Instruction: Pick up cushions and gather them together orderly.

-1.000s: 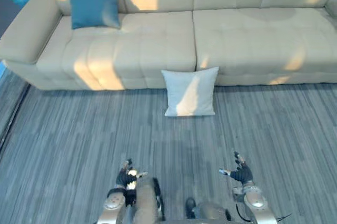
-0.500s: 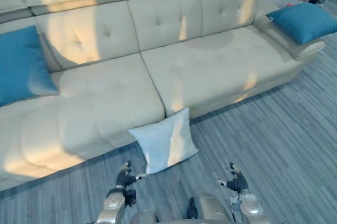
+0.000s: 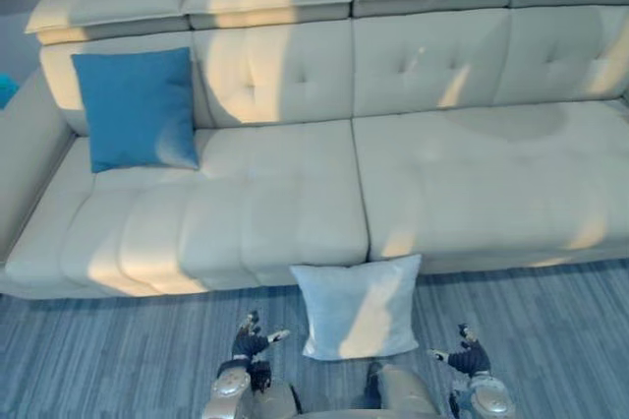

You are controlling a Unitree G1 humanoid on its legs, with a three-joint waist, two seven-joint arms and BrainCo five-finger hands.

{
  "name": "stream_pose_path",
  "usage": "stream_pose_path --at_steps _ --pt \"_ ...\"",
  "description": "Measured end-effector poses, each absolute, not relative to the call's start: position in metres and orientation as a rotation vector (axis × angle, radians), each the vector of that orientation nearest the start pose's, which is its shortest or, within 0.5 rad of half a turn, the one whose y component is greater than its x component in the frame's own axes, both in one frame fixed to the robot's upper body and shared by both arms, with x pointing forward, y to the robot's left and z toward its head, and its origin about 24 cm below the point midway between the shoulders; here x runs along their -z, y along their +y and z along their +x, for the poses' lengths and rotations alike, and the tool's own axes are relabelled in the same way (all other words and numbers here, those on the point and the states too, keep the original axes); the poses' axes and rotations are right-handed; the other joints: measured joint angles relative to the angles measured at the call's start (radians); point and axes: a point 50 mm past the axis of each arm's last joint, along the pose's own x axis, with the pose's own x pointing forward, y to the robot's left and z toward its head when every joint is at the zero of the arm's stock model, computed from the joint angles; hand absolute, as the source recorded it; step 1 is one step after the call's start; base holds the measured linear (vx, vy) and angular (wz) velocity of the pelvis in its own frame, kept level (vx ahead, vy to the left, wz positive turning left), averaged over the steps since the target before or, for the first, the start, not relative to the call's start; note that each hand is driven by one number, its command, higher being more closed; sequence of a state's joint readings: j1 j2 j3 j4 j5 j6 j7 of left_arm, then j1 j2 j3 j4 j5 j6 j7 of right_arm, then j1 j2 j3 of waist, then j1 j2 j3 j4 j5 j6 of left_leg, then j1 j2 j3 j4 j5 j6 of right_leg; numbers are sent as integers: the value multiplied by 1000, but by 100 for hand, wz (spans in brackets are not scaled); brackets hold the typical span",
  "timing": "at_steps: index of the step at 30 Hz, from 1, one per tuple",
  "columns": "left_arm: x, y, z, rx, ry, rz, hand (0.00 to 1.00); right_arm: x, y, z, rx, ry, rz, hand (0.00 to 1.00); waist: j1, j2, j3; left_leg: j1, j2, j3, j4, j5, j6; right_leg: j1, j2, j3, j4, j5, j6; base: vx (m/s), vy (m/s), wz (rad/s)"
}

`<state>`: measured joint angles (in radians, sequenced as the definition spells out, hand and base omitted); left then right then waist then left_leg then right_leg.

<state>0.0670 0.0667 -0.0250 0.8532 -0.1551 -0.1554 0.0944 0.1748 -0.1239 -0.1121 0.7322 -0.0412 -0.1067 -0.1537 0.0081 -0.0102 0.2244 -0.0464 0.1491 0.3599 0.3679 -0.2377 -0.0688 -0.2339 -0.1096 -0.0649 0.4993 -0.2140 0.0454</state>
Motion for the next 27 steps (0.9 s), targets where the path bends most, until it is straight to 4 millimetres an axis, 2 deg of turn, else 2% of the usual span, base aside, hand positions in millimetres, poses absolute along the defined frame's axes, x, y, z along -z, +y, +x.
stream_pose_path --at_steps 3,4,6,7,10,11,13,15,16,17,19,21,22,24,27 --pt "127 187 158 -221 742 -33 0 124 -227 128 339 786 -178 0 2 -7 9 -66 -5 2 84 -24 15 -64 -8 34 45 -4 7 -42 77 -15" --pt "123 189 166 -228 718 -25 0 121 -229 134 358 767 -167 0 2 -6 22 -118 10 1 141 -46 21 -108 -5 40 75 -5 8 -104 26 -16" --pt "113 192 184 -227 665 -17 0 116 -235 144 405 733 -144 0 2 -6 42 -207 36 -5 230 -91 27 -190 6 48 132 -14 10 -170 3 -13" --pt "103 195 202 -220 610 -2 0 112 -238 152 445 705 -126 0 2 -18 81 -263 48 -8 295 -117 32 -248 7 58 188 -29 11 -189 -15 -9" --pt "87 198 225 -221 533 -5 0 105 -248 162 487 670 -116 0 2 -20 114 -370 68 -13 387 -148 38 -355 20 76 253 -33 9 -189 -9 -14" --pt "76 201 240 -234 485 -3 0 98 -253 174 509 633 -112 0 -1 -17 144 -430 80 -9 426 -158 40 -416 27 87 277 -33 5 -144 4 -19" --pt "61 205 257 -238 426 8 0 86 -258 193 527 574 -113 0 -6 -17 167 -515 93 -9 476 -160 50 -499 39 102 316 -29 -1 -146 -6 -10" --pt "31 211 288 -252 318 17 0 61 -266 227 555 465 -106 0 -19 -16 193 -696 116 -16 578 -169 65 -682 43 110 404 -28 -1 -173 -40 2" --pt "23 211 296 -257 292 14 0 53 -268 236 566 434 -90 0 -20 -16 207 -725 122 -17 600 -173 68 -712 46 112 424 -27 0 -120 -48 -13" --pt "0 210 316 -262 217 -2 0 29 -272 264 588 342 -67 0 -19 -15 249 -801 143 -16 662 -186 69 -796 61 126 475 -27 -1 -122 -49 -23" --pt "-22 209 332 -264 144 -17 0 2 -275 290 593 252 -56 0 -17 -12 272 -889 166 -17 727 -199 75 -892 76 139 529 -27 -1 -118 -51 -23" --pt "-56 204 354 -256 43 -37 0 -43 -277 325 594 120 -43 0 -18 -7 306 -1023 192 -16 813 -217 81 -1040 98 157 607 -27 -1 -105 -60 -17" --pt "-63 203 358 -257 25 -44 0 -52 -277 331 591 95 -42 0 -16 -7 316 -1046 199 -16 831 -221 81 -1067 103 161 622 -27 -1 -110 -54 -18" --pt "-85 197 370 -245 -35 -60 0 -86 -273 352 574 9 -33 0 -23 -4 326 -1149 216 -24 900 -231 86 -1180 115 170 686 -27 -1 -108 -51 -9" --pt "-105 186 380 -206 -86 -66 0 -117 -268 368 560 -63 -29 0 -21 -2 327 -1228 236 -36 958 -239 85 -1263 129 172 737 -27 -1 -104 -72 -3"
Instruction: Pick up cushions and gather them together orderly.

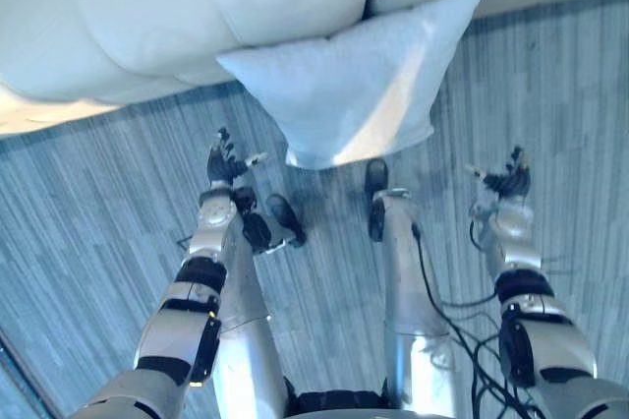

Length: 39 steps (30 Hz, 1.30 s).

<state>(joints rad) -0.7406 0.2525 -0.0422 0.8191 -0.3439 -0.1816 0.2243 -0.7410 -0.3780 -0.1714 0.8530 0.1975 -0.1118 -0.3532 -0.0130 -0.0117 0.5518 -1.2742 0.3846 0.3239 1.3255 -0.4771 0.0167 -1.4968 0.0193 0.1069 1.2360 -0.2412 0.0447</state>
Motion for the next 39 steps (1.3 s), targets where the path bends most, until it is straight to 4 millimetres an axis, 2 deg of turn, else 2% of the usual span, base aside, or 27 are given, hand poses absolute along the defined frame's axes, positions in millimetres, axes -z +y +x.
stream_pose_path --at_steps 1,3,5,6,8,9,10,12,17,22,25,30,33,34,36,37,38,39 --pt "-115 180 385 -186 -106 -58 0 -135 -260 377 542 -110 -37 0 -3 1 0 -32 2 -12 21 -2 -2 -29 4 -4 17 -2 3 -103 -62 -2" --pt "-132 169 392 -152 -148 -45 0 -159 -245 389 504 -167 -54 0 -4 1 0 -72 17 -27 36 -8 -3 -61 13 -12 19 0 1 -105 -51 -5" --pt "-152 150 398 -117 -200 -39 0 -192 -222 400 475 -256 -80 0 -6 2 1 -109 18 -33 40 -10 -9 -94 13 -17 20 11 -6 -98 -42 0" --pt "-157 146 399 -121 -213 -46 0 -200 -215 402 471 -279 -85 0 -6 2 1 -116 18 -34 41 -9 -9 -101 13 -18 20 14 -6 -61 -25 4" --pt "-173 134 402 -144 -254 -70 0 -236 -185 405 448 -401 -96 0 -5 10 5 -145 17 -50 45 1 -17 -120 13 -27 24 16 -10 -32 -21 7" --pt "-177 132 402 -147 -264 -66 0 -245 -177 405 442 -438 -98 0 -5 11 6 -150 16 -52 47 1 -18 -125 11 -28 30 17 -14 -7 -20 10" --pt "-180 127 401 -148 -278 -70 100 -257 -168 403 432 -490 -102 100 -1 11 6 -154 15 -52 53 2 -19 -132 10 -28 39 14 -17 3 -18 9" --pt "-187 119 399 -163 -305 -90 100 -276 -149 400 428 -574 -137 100 1 11 6 -162 6 -58 58 2 -20 -140 -2 -29 62 3 -21 9 -17 21" --pt "-198 119 395 -238 -351 -85 100 -277 -148 396 476 -607 -207 100 -5 11 6 -174 -21 -78 69 5 -23 -141 -9 -24 84 -9 -14 -18 3 15" --pt "-205 119 386 -255 -413 -88 100 -278 -143 387 454 -658 -198 100 -17 10 5 -185 -37 -104 67 17 -34 -139 -23 -42 86 -11 -18 -34 4 9" --pt "-205 117 378 -241 -446 -83 100 -269 -140 380 430 -675 -195 100 -16 11 4 -174 -37 -128 60 30 -38 -110 -28 -62 78 -11 -19 -27 -2 5" --pt "-186 120 367 -239 -433 -63 100 -238 -137 365 367 -665 -213 100 -13 13 -3 -20 -41 -138 -28 50 -56 64 -33 -89 -9 -8 -27 -32 -5 0" --pt "-174 123 355 -237 -448 -51 100 -215 -138 352 326 -658 -210 100 -13 12 -20 124 -55 -127 -147 75 -65 217 -35 -104 -127 4 -38 -7 -18 0" --pt "-169 125 348 -232 -464 -54 100 -203 -138 340 309 -653 -182 100 -9 12 -23 221 -62 -115 -224 98 -73 314 -36 -110 -196 14 -39 32 -55 5" --pt "-161 126 342 -222 -461 -58 100 -192 -139 333 295 -636 -164 100 -6 12 -30 291 -74 -107 -281 114 -80 380 -38 -110 -241 19 -43 60 -45 1" --pt "-154 125 335 -211 -450 -63 100 -181 -141 325 288 -613 -150 100 3 11 -34 375 -83 -90 -336 126 -85 456 -41 -112 -286 28 -52 120 -40 -3" --pt "-141 123 326 -198 -423 -66 100 -167 -144 316 283 -576 -138 100 7 13 -47 462 -93 -81 -394 133 -91 537 -42 -114 -330 29 -54 188 -59 -2" --pt "-124 122 316 -186 -385 -68 100 -150 -147 307 282 -530 -130 100 8 14 -113 490 -100 -75 -435 140 -95 564 -44 -118 -364 29 -53 124 -33 4"
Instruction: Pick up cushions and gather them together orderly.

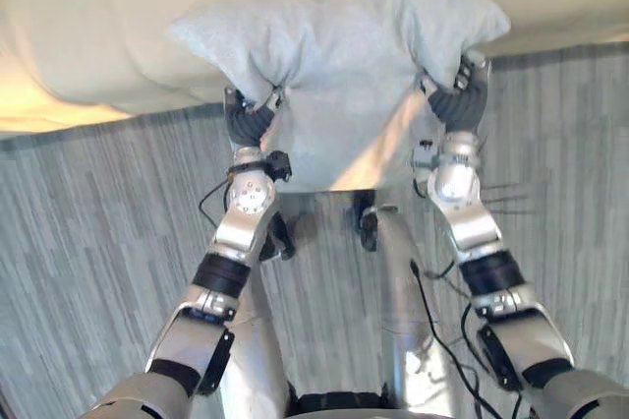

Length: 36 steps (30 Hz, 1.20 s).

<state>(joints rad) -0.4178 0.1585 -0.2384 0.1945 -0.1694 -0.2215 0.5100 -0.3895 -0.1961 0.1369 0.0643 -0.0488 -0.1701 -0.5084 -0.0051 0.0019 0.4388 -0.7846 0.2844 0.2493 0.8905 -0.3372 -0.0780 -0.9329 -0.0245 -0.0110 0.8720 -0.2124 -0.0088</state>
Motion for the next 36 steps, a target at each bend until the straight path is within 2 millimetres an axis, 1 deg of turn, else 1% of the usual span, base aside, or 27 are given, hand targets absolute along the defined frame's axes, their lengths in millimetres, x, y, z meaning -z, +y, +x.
stream_pose_path --at_steps 1,2,4,5,6,9,12,16,18,19,20,21,22,23,24,25,26,27,28,29,30,31,32,33,34,35,36 --pt "-115 121 309 -177 -365 -70 100 -141 -148 300 279 -506 -126 100 -1 2 -33 26 -7 2 -30 5 -4 27 -2 -3 -25 0 0 234 -18 13" --pt "-98 117 296 -159 -318 -84 100 -125 -153 286 275 -469 -123 100 -3 11 -54 139 -21 8 -111 18 -10 141 -8 -16 -93 0 1 218 6 10" --pt "-81 117 284 -152 -265 -90 100 -113 -155 275 268 -428 -122 100 -2 11 -84 229 -29 24 -176 28 -10 223 -10 -17 -146 2 3 289 19 0" --pt "-60 118 267 -147 -194 -93 100 -99 -157 259 250 -378 -121 100 -1 13 -142 326 -46 46 -268 45 -13 308 -11 -12 -216 7 11 325 35 -13" --pt "-47 118 255 -143 -147 -100 100 -91 -157 248 233 -351 -121 100 -1 13 -177 399 -59 64 -333 59 -14 370 -10 -9 -268 13 21 287 37 -16" --pt "-24 117 233 -137 -59 -101 100 -76 -158 232 201 -299 -123 100 -8 28 -255 520 -90 85 -469 95 -10 477 -9 11 -386 40 37 252 74 -15" --pt "-16 119 225 -124 -27 -88 100 -68 -159 234 172 -268 -139 100 -11 49 -271 592 -101 84 -547 113 -4 555 6 38 -495 90 47 155 91 -31" --pt "-12 122 221 -116 -10 -71 100 -56 -160 236 160 -214 -152 100 -13 48 -273 636 -121 82 -568 115 1 590 2 71 -523 108 54 59 89 -25" --pt "-10 127 219 -113 -2 -46 100 -51 -157 241 136 -194 -163 100 -18 47 -273 656 -131 82 -563 83 23 581 0 83 -474 103 63 -13 76 -24" --pt "-7 129 220 -112 6 -31 100 -48 -155 243 128 -181 -168 100 -18 43 -269 665 -131 79 -543 38 27 558 4 100 -385 87 87 -87 56 -24" --pt "-4 131 219 -112 21 -19 100 -45 -155 243 121 -171 -174 100 -19 39 -264 679 -132 79 -512 7 35 519 2 103 -261 84 91 -93 48 -12" --pt "-2 132 219 -113 30 -11 100 -44 -154 243 117 -166 -176 100 -28 33 -261 690 -143 74 -502 -5 40 505 -6 101 -205 85 91 -24 36 16" --pt "1 134 218 -111 45 6 100 -42 -153 242 106 -161 -184 100 -46 19 -252 729 -167 52 -500 -23 57 472 -35 96 -87 103 83 48 38 23" --pt "3 136 218 -110 54 24 100 -41 -154 241 91 -158 -204 100 -60 17 -250 749 -170 49 -501 -31 66 434 -38 88 -47 69 67 78 33 21" --pt "2 137 218 -109 51 32 100 -42 -153 241 83 -160 -207 100 -61 15 -251 752 -170 45 -503 -33 65 420 -40 77 -67 50 65 94 3 20" --pt "0 137 220 -107 43 36 100 -42 -154 241 77 -161 -214 100 -65 13 -253 755 -173 35 -518 -34 64 401 -40 52 -167 51 68 152 -30 23" --pt "0 137 220 -105 40 38 100 -42 -155 241 73 -160 -219 100 -67 9 -255 765 -179 24 -545 -34 64 399 -39 45 -338 91 71 259 -79 30" --pt "0 137 220 -103 39 45 100 -42 -156 241 68 -160 -224 100 -72 5 -258 773 -184 20 -562 -36 57 404 -38 44 -493 152 74 289 -102 26" --pt "0 137 220 -102 39 48 100 -42 -157 241 65 -159 -226 100 -75 2 -260 779 -189 17 -569 -39 44 411 -38 44 -592 199 77 367 -137 36" --pt "1 135 220 -96 45 46 100 -42 -159 241 63 -157 -233 100 -90 5 -260 799 -194 -8 -579 -50 15 437 -39 42 -671 353 46 397 -147 27" --pt "2 130 219 -85 52 36 100 -43 -163 242 64 -157 -253 100 -87 45 -263 818 -168 -27 -598 -38 -16 434 -11 26 -641 376 33 409 -138 20" --pt "2 129 220 -77 49 40 100 -43 -165 243 70 -156 -255 100 -86 54 -264 820 -155 -43 -600 -19 -39 426 -3 18 -613 366 19 418 -153 13" --pt "3 127 222 -64 51 53 100 -42 -168 242 88 -145 -251 100 -86 53 -263 810 -146 -82 -546 24 -44 421 1 7 -539 316 6 432 -173 21" --pt "6 125 223 -60 64 53 100 -41 -170 241 96 -137 -251 100 -89 54 -263 779 -128 -109 -409 67 -45 461 11 -13 -517 273 -9 427 -193 20" --pt "7 124 222 -60 70 49 100 -40 -170 240 96 -136 -251 100 -86 54 -262 751 -114 -119 -322 102 -40 490 17 -17 -521 259 -15 425 -181 8" --pt "8 124 222 -60 72 48 100 -40 -170 240 96 -136 -250 100 -85 54 -262 742 -110 -122 -296 116 -40 500 20 -18 -523 256 -17 472 -178 -14" --pt "10 118 220 -49 82 21 100 -45 -172 233 109 -156 -244 100 -50 58 -261 632 -39 -127 30 266 -13 635 45 -22 -587 218 -36 452 -155 -18"
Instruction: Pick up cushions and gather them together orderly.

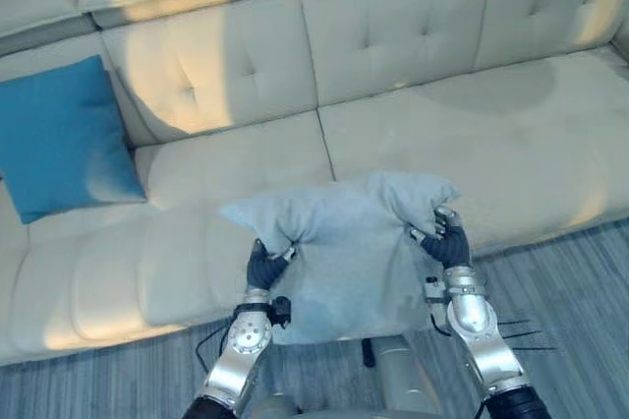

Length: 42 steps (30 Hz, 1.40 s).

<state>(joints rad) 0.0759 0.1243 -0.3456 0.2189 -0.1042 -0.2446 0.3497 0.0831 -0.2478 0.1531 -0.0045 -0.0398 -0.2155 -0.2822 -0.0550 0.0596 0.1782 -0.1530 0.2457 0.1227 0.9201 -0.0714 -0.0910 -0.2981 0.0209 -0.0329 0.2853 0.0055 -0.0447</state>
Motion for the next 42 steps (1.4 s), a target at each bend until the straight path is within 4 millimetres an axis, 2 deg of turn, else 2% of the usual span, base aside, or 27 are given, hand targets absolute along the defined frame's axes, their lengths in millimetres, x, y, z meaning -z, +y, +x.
stream_pose_path --at_steps 2,4,5,6,7,8,9,10,14,16,20,22,24,25,26,28,30,31,32,33,35,36,37,38,40,42 --pt "9 116 219 -47 82 8 100 -57 -170 228 108 -208 -228 100 14 0 -1 -88 24 21 104 -39 35 67 7 6 -45 -26 -29 322 -87 -17" --pt "10 114 218 -37 86 2 100 -68 -167 227 103 -258 -216 100 17 1 -2 -151 23 65 54 -95 57 105 3 14 -76 -40 -33 262 -7 -10" --pt "11 113 217 -29 93 -3 100 -72 -167 228 104 -274 -215 100 17 0 -1 -168 7 96 -45 -117 78 123 -7 21 -85 -44 -29 252 42 -10" --pt "11 111 216 -27 95 -9 100 -73 -168 229 109 -278 -216 100 19 0 -1 -170 -4 106 -107 -121 84 131 -12 26 -86 -46 -26 256 90 -17" --pt "11 109 215 -23 95 -17 100 -73 -171 230 122 -280 -220 100 24 1 -2 -163 -38 110 -248 -120 83 138 -22 37 -80 -48 -11 252 129 -27" --pt "9 107 216 -19 86 -24 100 -73 -174 231 131 -278 -227 100 24 9 -5 -148 -68 105 -417 -72 60 136 -25 50 -72 -58 6 246 152 -32" --pt "8 106 216 -18 83 -31 100 -73 -175 232 134 -275 -234 100 25 23 -9 -131 -77 97 -510 16 53 136 -15 61 -69 -66 21 236 188 -40" --pt "7 107 216 -16 80 -24 100 -69 -177 235 138 -258 -247 100 21 37 -11 -90 -76 94 -586 34 37 139 -2 82 -60 -81 43 214 172 -28" --pt "7 113 216 -17 76 -6 100 -61 -177 236 145 -223 -282 100 16 36 -13 4 -145 117 -762 52 51 139 -41 121 -67 -96 70 145 113 -16" --pt "3 113 217 -18 58 -8 100 -62 -175 237 159 -236 -290 100 17 35 -13 19 -154 122 -798 58 53 141 -45 123 -79 -94 73 57 52 -4" --pt "-16 113 233 -39 -30 13 100 -87 -165 255 206 -358 -293 100 16 36 -13 15 -162 122 -869 99 53 117 -51 123 -108 -74 76 -5 6 -1" --pt "-33 113 248 -69 -102 15 100 -109 -158 268 232 -452 -276 100 16 36 -13 -26 -161 123 -886 120 54 69 -45 122 -108 -58 75 -79 -19 -2" --pt "-65 113 273 -119 -228 10 100 -143 -148 282 274 -594 -250 100 24 36 -13 -107 -158 127 -885 146 55 -23 -39 122 -88 -40 72 -133 -26 -3" --pt "-73 112 279 -133 -256 10 100 -150 -147 284 286 -620 -241 100 28 36 -13 -122 -157 128 -884 151 55 -42 -38 121 -81 -38 72 -148 -48 1" --pt "-95 111 292 -175 -333 7 100 -167 -144 290 314 -685 -228 100 42 35 -11 -154 -156 129 -883 162 56 -84 -37 119 -53 -38 72 -121 -45 0" --pt "-122 112 304 -219 -424 6 100 -186 -140 299 341 -748 -217 100 47 35 -9 -189 -156 129 -874 170 55 -130 -37 118 -25 -38 72 -113 -46 4" --pt "-168 112 320 -281 -577 0 100 -220 -138 311 402 -837 -191 100 58 33 -1 -239 -151 129 -868 184 57 -187 -39 113 4 -38 72 -134 -51 10" --pt "-179 111 323 -289 -609 -6 100 -227 -139 312 420 -854 -182 100 65 33 6 -246 -151 129 -868 184 57 -197 -40 111 11 -38 72 -157 -45 11" --pt "-202 108 329 -306 -682 -6 100 -246 -139 316 452 -902 -157 100 71 30 25 -265 -151 129 -867 186 54 -220 -41 106 26 -38 72 -131 -32 10" --pt "-210 109 332 -318 -706 -3 100 -254 -138 318 464 -920 -147 100 71 29 30 -276 -151 129 -867 188 56 -232 -42 102 33 -38 72 -132 -34 19" --pt "-247 108 347 -350 -787 19 100 -288 -137 323 502 -1001 -125 100 70 30 53 -336 -149 129 -876 208 62 -298 -51 84 59 -38 72 -101 -25 31" --pt "-254 108 349 -356 -798 20 100 -295 -137 324 510 -1015 -126 100 69 30 62 -343 -150 129 -881 216 64 -309 -53 80 65 -38 72 -118 -30 33" --pt "-272 107 356 -370 -815 6 100 -315 -137 328 530 -1048 -120 100 70 30 79 -375 -152 129 -896 238 67 -352 -57 72 81 -38 72 -92 -22 22" --pt "-280 106 360 -374 -819 -2 100 -326 -137 330 540 -1062 -119 100 70 30 81 -398 -155 128 -911 261 67 -381 -58 69 89 -36 72 -92 -22 20" --pt "-294 103 365 -367 -815 -25 100 -342 -138 334 557 -1069 -117 100 73 30 109 -422 -158 126 -922 291 75 -412 -60 64 108 -37 71 -50 -16 19" --pt "-305 104 369 -366 -811 -45 100 -357 -139 338 569 -1064 -119 100 77 30 136 -449 -157 120 -920 301 64 -442 -59 60 121 -37 71 -31 -33 16"
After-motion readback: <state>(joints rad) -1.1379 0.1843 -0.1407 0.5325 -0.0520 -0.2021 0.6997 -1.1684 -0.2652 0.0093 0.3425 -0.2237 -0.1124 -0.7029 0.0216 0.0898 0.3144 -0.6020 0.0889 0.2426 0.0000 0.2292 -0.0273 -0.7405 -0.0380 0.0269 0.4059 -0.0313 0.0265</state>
